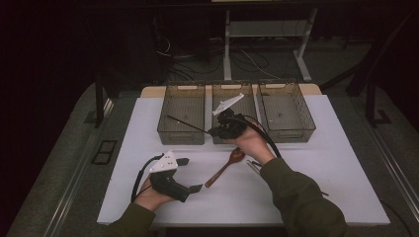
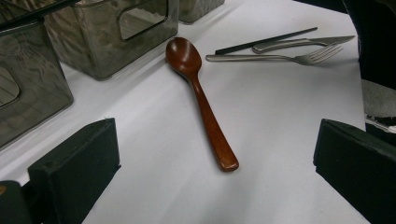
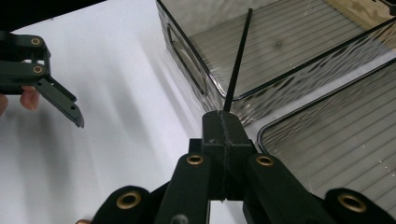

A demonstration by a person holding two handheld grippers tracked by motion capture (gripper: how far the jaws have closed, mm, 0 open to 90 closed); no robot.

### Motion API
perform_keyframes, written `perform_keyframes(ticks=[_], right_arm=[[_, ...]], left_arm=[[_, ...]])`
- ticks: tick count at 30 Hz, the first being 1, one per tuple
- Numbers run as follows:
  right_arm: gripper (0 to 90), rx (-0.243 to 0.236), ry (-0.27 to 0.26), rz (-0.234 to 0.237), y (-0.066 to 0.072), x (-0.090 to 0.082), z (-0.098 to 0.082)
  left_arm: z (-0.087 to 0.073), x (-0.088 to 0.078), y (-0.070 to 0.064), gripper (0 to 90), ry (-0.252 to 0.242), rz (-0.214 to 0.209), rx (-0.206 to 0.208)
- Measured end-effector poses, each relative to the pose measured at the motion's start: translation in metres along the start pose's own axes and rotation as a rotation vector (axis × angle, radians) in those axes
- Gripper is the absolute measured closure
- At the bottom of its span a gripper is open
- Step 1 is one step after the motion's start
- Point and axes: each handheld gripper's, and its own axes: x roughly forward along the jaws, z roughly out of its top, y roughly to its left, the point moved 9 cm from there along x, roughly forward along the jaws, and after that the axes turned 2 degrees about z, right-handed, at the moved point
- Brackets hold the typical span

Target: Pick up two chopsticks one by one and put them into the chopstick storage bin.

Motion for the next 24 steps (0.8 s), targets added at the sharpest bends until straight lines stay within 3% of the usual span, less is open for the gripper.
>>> perform_keyframes(ticks=[3, 5, 13, 24], right_arm=[[80.1, 0.013, 0.012, 0.0, -0.002, 0.004, -0.002], [79.7, 0.014, 0.012, -0.006, -0.002, 0.007, -0.002], [88.8, 0.018, 0.011, -0.02, -0.004, 0.014, -0.001], [88.9, 0.023, 0.002, -0.015, -0.004, 0.028, 0.007]], left_arm=[[0.0, 0.0, 0.0, 0.0, 0.0, 0.0, 0.0], [0.0, 0.0, 0.0, 0.0, 0.001, 0.0, 0.0], [0.0, 0.0, 0.001, 0.0, 0.001, 0.0, 0.003], [0.001, 0.0, 0.0, 0.0, -0.007, -0.002, -0.006]])
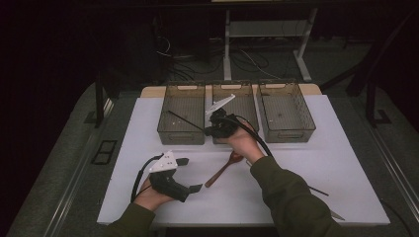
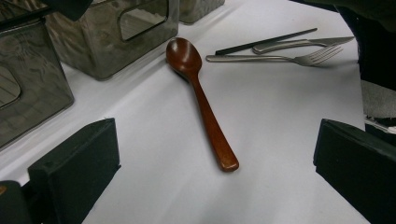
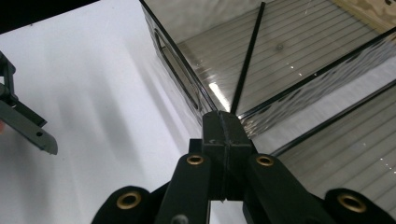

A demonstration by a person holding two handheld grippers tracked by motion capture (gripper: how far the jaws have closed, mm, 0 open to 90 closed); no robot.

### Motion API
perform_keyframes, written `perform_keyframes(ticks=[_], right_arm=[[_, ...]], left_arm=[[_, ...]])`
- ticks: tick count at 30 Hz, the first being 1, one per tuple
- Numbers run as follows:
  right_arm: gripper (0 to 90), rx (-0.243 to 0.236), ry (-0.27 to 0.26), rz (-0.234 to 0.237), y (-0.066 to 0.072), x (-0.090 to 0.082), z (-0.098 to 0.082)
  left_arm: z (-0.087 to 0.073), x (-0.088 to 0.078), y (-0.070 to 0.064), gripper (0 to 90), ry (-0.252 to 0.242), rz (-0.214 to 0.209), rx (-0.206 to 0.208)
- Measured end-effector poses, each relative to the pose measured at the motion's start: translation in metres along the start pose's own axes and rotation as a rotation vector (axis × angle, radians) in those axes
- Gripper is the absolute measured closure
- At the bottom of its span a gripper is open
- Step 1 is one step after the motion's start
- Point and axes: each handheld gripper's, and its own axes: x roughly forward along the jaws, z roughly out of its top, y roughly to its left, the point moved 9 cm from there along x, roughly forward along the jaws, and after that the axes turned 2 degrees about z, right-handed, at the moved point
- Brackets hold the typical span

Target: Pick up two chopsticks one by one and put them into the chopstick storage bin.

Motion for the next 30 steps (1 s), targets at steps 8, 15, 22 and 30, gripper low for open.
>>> perform_keyframes(ticks=[8, 15, 22, 30], right_arm=[[88.9, 0.026, -0.039, 0.001, -0.004, -0.002, 0.009], [80.3, 0.012, -0.023, -0.014, -0.005, -0.011, 0.006], [78.7, -0.016, 0.012, -0.01, 0.002, -0.002, 0.003], [84.0, -0.013, 0.001, -0.03, 0.0, 0.002, 0.006]], left_arm=[[0.0, -0.001, 0.001, 0.0, -0.001, 0.002, 0.002], [0.0, 0.0, 0.0, 0.0, -0.001, 0.002, 0.0], [0.0, 0.0, -0.001, 0.0, -0.002, 0.003, -0.002], [0.001, 0.0, -0.001, 0.0, -0.011, 0.002, -0.011]])
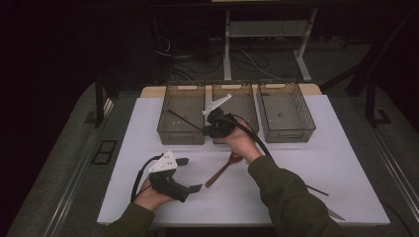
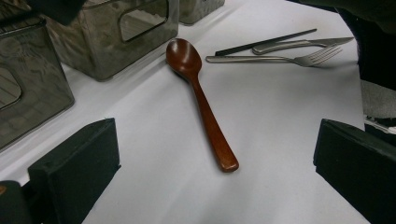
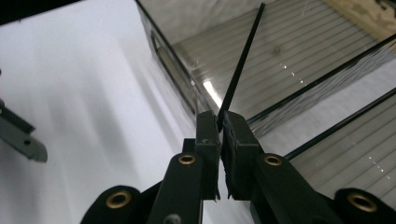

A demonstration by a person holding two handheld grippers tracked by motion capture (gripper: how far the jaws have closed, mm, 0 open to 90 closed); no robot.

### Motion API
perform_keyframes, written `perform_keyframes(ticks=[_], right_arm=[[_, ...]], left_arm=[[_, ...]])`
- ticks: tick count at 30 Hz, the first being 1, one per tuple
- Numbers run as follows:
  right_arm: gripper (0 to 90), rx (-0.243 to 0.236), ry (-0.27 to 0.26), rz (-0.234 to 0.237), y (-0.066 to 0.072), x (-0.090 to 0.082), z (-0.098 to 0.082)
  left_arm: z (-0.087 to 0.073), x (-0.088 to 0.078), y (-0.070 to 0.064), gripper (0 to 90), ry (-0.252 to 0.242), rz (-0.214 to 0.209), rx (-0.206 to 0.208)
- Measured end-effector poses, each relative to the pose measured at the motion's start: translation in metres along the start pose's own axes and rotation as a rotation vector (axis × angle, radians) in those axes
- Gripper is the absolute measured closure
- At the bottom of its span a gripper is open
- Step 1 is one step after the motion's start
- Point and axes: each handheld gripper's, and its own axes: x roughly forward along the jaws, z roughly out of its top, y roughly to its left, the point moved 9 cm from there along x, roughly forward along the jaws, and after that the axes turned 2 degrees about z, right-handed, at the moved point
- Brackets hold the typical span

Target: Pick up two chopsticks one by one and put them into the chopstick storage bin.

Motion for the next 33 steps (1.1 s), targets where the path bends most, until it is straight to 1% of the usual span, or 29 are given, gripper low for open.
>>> perform_keyframes(ticks=[4, 6, 8, 9, 11, 12, 13, 15, 18, 21, 22, 23, 24, 26, 29, 30, 31, 33], right_arm=[[84.0, 0.017, -0.009, -0.007, -0.006, 0.003, 0.008], [84.0, 0.026, -0.003, -0.011, -0.01, 0.008, 0.01], [83.9, 0.049, -0.008, -0.017, -0.012, 0.013, 0.014], [83.9, 0.047, -0.01, -0.02, -0.014, 0.015, 0.016], [82.8, 0.063, -0.017, -0.031, -0.018, 0.018, 0.02], [77.5, 0.077, -0.036, -0.03, -0.018, 0.018, 0.022], [72.8, 0.077, -0.05, -0.021, -0.018, 0.016, 0.024], [67.5, 0.07, -0.062, -0.021, -0.017, 0.011, 0.026], [60.0, 0.059, -0.079, -0.009, -0.015, -0.004, 0.026], [54.1, 0.05, -0.108, 0.02, -0.014, -0.027, 0.023], [50.8, 0.049, -0.115, 0.018, -0.014, -0.035, 0.02], [50.4, 0.046, -0.12, 0.02, -0.015, -0.043, 0.017], [49.7, 0.043, -0.123, 0.032, -0.015, -0.05, 0.013], [48.4, 0.05, -0.132, 0.048, -0.016, -0.063, 0.004], [45.2, 0.04, -0.153, 0.046, -0.02, -0.082, -0.01], [44.0, 0.043, -0.155, 0.052, -0.02, -0.088, -0.015], [42.9, 0.036, -0.159, 0.054, -0.021, -0.093, -0.02], [41.9, 0.03, -0.16, 0.05, -0.023, -0.102, -0.029]], left_arm=[[-0.001, 0.0, 0.0, 0.0, 0.008, -0.003, 0.008], [-0.001, 0.0, 0.001, 0.0, 0.01, -0.003, 0.01], [-0.001, -0.001, 0.001, 0.0, 0.012, -0.003, 0.013], [-0.001, -0.001, 0.001, 0.0, 0.011, -0.005, 0.012], [-0.001, -0.001, 0.001, 0.0, 0.011, -0.005, 0.013], [-0.001, -0.001, 0.001, 0.0, 0.01, -0.006, 0.012], [-0.001, -0.001, 0.001, 0.0, 0.01, -0.005, 0.013], [-0.001, -0.001, 0.001, 0.0, 0.011, -0.006, 0.013], [-0.001, -0.001, 0.001, 0.0, 0.011, -0.004, 0.015], [-0.001, -0.001, 0.001, 0.0, 0.014, -0.002, 0.012], [-0.001, -0.001, 0.001, 0.0, 0.012, -0.001, 0.009], [-0.002, -0.001, 0.002, 0.0, 0.012, 0.002, 0.01], [-0.002, -0.001, 0.002, 0.0, 0.015, 0.002, 0.011], [-0.002, -0.001, 0.002, 0.0, 0.014, 0.005, 0.009], [-0.002, -0.001, 0.002, 0.0, 0.02, 0.008, 0.011], [-0.003, -0.001, 0.003, 0.0, 0.024, 0.009, 0.015], [-0.003, 0.0, 0.003, 0.0, 0.023, 0.01, 0.012], [-0.003, 0.0, 0.003, 0.0, 0.024, 0.012, 0.011]])
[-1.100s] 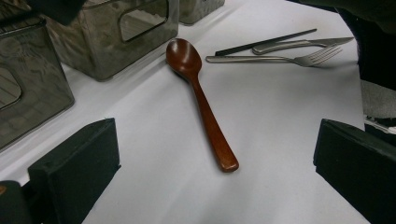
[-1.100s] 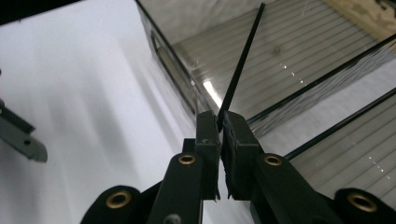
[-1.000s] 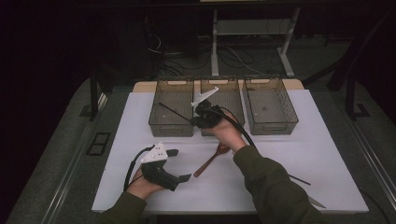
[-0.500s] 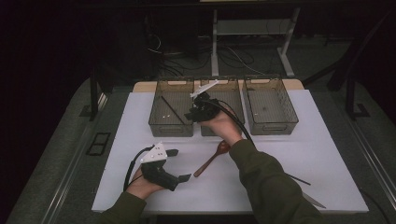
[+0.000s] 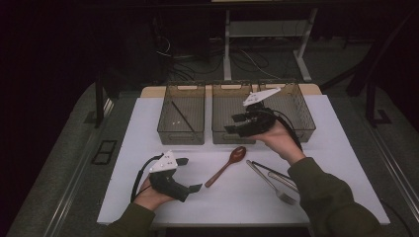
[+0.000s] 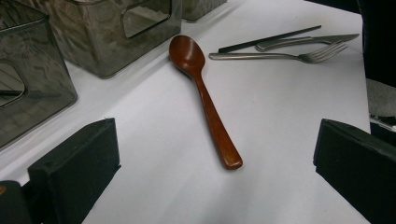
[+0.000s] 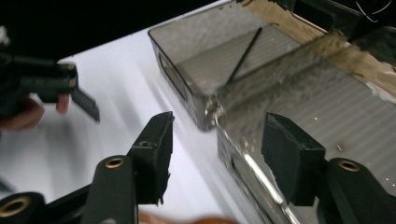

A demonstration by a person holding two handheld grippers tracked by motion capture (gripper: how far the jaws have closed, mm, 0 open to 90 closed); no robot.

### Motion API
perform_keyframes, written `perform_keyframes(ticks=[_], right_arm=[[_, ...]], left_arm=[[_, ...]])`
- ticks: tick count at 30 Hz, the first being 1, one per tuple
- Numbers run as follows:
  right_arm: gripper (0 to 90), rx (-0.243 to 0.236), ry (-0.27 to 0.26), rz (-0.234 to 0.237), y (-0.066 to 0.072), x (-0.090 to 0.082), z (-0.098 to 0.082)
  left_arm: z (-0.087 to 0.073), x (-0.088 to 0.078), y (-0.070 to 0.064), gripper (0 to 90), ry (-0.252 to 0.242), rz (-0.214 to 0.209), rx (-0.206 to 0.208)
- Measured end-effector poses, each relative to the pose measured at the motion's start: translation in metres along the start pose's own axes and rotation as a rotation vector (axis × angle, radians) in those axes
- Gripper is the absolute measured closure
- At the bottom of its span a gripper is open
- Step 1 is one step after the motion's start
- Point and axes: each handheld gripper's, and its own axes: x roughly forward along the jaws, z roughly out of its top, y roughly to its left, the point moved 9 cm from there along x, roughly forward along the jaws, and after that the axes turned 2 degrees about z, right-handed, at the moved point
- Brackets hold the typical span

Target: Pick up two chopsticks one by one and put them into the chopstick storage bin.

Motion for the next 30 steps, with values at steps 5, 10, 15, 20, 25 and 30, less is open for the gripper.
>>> perform_keyframes(ticks=[5, 10, 15, 20, 25, 30], right_arm=[[41.3, -0.001, -0.008, -0.018, -0.006, -0.024, -0.02], [40.9, -0.013, 0.004, -0.053, -0.009, -0.043, -0.042], [40.7, -0.022, 0.017, -0.067, -0.009, -0.056, -0.064], [41.3, -0.007, 0.01, -0.069, -0.008, -0.07, -0.088], [45.7, 0.011, 0.003, -0.09, -0.008, -0.085, -0.113], [52.4, 0.023, 0.014, -0.094, -0.008, -0.098, -0.138]], left_arm=[[0.0, -0.001, 0.001, 0.0, -0.003, 0.005, -0.004], [-0.001, -0.002, 0.002, 0.0, -0.002, 0.009, 0.0], [-0.001, -0.002, 0.003, 0.0, -0.001, 0.016, -0.008], [-0.003, -0.002, 0.005, 0.0, 0.002, 0.022, -0.008], [-0.003, -0.003, 0.005, 0.0, 0.002, 0.028, -0.017], [-0.004, -0.002, 0.005, 0.0, 0.007, 0.031, -0.015]])
